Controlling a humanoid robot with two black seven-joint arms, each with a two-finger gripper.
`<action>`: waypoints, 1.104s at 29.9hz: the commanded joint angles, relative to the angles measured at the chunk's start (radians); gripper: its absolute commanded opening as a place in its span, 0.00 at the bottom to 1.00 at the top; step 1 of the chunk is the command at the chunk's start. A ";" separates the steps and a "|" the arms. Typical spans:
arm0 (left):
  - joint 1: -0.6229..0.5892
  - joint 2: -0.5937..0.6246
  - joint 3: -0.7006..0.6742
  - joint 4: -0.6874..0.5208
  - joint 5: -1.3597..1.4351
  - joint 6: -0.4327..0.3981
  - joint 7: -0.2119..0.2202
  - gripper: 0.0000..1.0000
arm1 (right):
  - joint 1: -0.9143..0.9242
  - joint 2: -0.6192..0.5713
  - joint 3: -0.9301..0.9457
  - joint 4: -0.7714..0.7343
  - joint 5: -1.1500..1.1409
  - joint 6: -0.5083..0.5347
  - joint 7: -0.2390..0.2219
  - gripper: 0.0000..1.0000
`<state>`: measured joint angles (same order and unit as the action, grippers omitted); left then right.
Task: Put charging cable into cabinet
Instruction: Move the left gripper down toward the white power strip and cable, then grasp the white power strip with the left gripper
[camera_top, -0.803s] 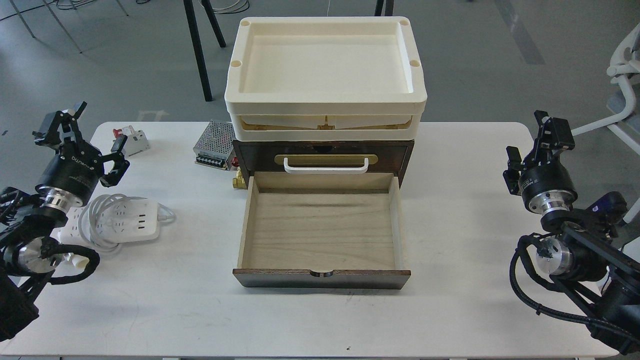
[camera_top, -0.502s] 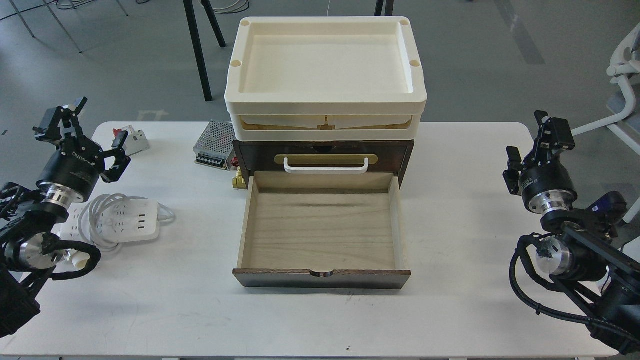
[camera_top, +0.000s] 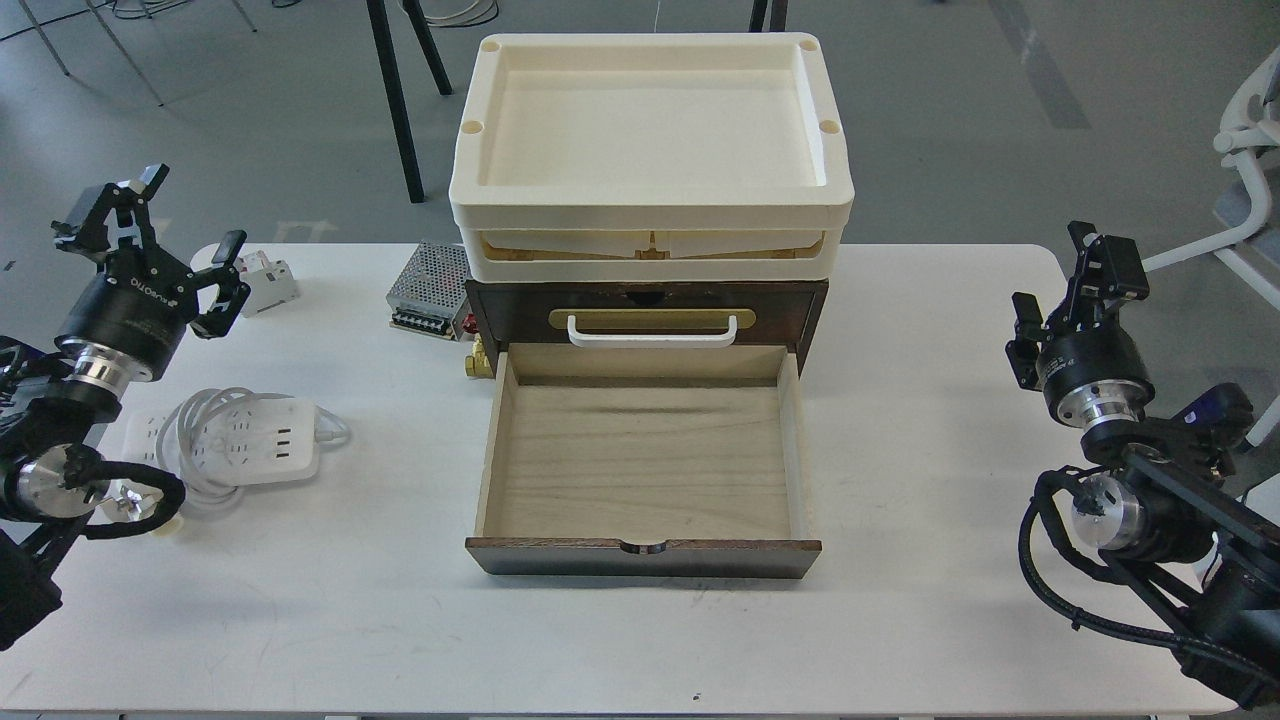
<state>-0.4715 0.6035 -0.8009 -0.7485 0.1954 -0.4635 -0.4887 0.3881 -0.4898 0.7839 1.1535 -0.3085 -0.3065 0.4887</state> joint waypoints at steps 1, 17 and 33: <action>0.011 0.051 0.023 -0.049 0.021 0.035 0.000 0.97 | 0.000 -0.001 0.000 0.000 0.000 0.000 0.000 0.99; 0.011 0.326 0.173 -0.160 0.941 0.483 0.000 0.93 | 0.000 -0.001 0.000 0.000 0.000 0.000 0.000 0.99; 0.010 0.293 0.501 0.082 1.329 0.787 0.000 0.92 | 0.002 -0.001 0.000 0.000 0.000 0.000 0.000 0.99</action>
<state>-0.4578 0.9562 -0.3807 -0.7835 1.5201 0.2613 -0.4889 0.3897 -0.4907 0.7839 1.1530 -0.3084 -0.3069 0.4887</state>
